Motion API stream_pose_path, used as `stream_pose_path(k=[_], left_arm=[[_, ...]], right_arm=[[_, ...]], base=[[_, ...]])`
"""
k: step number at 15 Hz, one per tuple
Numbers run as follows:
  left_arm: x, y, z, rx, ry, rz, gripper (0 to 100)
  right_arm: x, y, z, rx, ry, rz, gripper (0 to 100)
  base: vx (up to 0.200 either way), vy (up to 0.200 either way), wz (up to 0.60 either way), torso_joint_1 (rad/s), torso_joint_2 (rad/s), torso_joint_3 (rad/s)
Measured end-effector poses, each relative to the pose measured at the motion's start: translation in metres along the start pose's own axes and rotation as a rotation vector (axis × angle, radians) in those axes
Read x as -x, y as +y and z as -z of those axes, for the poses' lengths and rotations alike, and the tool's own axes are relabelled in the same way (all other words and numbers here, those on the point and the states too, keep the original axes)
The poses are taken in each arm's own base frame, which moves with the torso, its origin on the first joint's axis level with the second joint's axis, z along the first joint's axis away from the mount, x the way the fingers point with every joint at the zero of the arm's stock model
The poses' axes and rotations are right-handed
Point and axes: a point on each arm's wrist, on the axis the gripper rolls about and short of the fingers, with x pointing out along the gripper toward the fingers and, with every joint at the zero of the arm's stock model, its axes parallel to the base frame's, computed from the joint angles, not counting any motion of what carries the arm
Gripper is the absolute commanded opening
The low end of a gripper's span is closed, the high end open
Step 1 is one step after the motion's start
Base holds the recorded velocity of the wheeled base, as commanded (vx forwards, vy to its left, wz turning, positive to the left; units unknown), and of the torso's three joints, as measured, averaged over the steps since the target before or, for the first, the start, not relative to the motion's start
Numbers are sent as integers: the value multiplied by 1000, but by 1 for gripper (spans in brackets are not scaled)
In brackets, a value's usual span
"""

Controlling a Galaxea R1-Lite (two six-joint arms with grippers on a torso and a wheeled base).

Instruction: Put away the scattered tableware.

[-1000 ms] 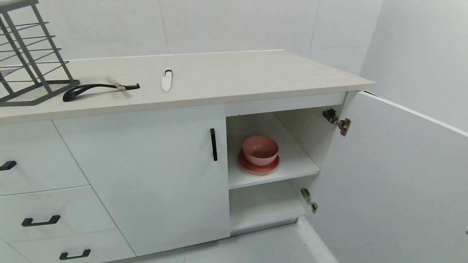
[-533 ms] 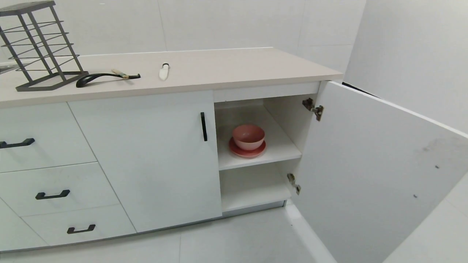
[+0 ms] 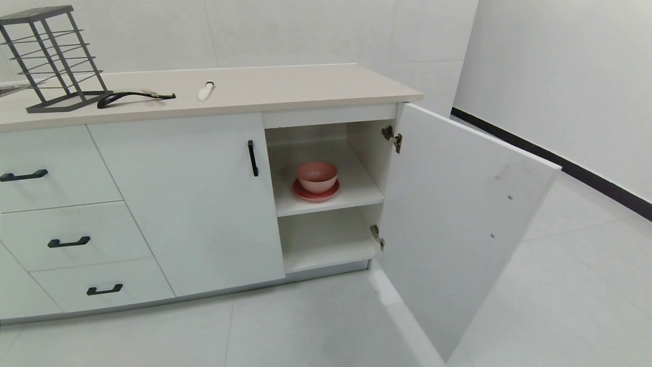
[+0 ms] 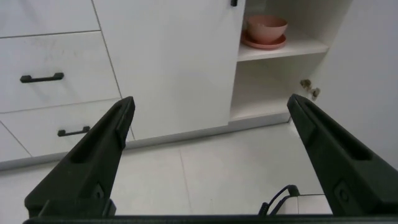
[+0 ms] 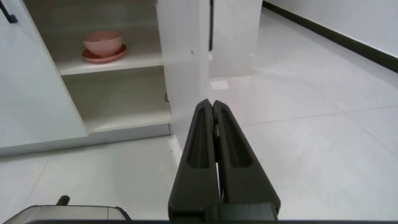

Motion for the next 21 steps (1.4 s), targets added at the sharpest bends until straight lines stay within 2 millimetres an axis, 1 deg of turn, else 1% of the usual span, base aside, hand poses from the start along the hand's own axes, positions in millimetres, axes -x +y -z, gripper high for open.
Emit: stream_pose_path(k=[7, 11, 12, 13, 14, 15, 16, 18, 20, 21], left_arm=[[0, 0, 0, 0, 0, -8, 100], [0, 0, 0, -1, -2, -14, 100], [0, 0, 0, -2, -1, -15, 100], [0, 0, 0, -2, -1, -17, 100], [0, 0, 0, -4, -1, -20, 100], [0, 0, 0, -5, -1, -20, 100], [0, 0, 0, -5, 1, -21, 100], [0, 0, 0, -4, 0, -20, 100], [0, 0, 0, -4, 0, -20, 100], [0, 0, 0, -4, 0, -20, 100]], right_arm=[[0, 0, 0, -1, 0, 0, 0], [0, 0, 0, -3, 2, 1, 0], [0, 0, -3, -2, -30, 1, 0], [0, 0, -8, 0, -74, 0, 0], [2, 0, -19, 5, -181, -3, 0], [3, 1, -25, 8, -229, -13, 0], [3, 1, -28, 10, -218, -35, 0], [0, 2, -37, 19, -140, -90, 0], [-11, 4, -57, 48, -64, -157, 0], [-20, 4, -68, 60, -28, -186, 0]], base=[[200, -200, 0, 2, 3, 1], [0, 0, 0, 0, 0, 0], [0, 0, 0, 0, 0, 0], [0, 0, 0, 0, 0, 0], [-200, 0, 0, -7, -2, 2], [-200, 0, 0, -2, -2, 2], [-200, 0, 0, 22, -2, 2], [0, 0, 0, 0, 0, 0], [0, 0, 0, 0, 0, 0], [0, 0, 0, 0, 0, 0]])
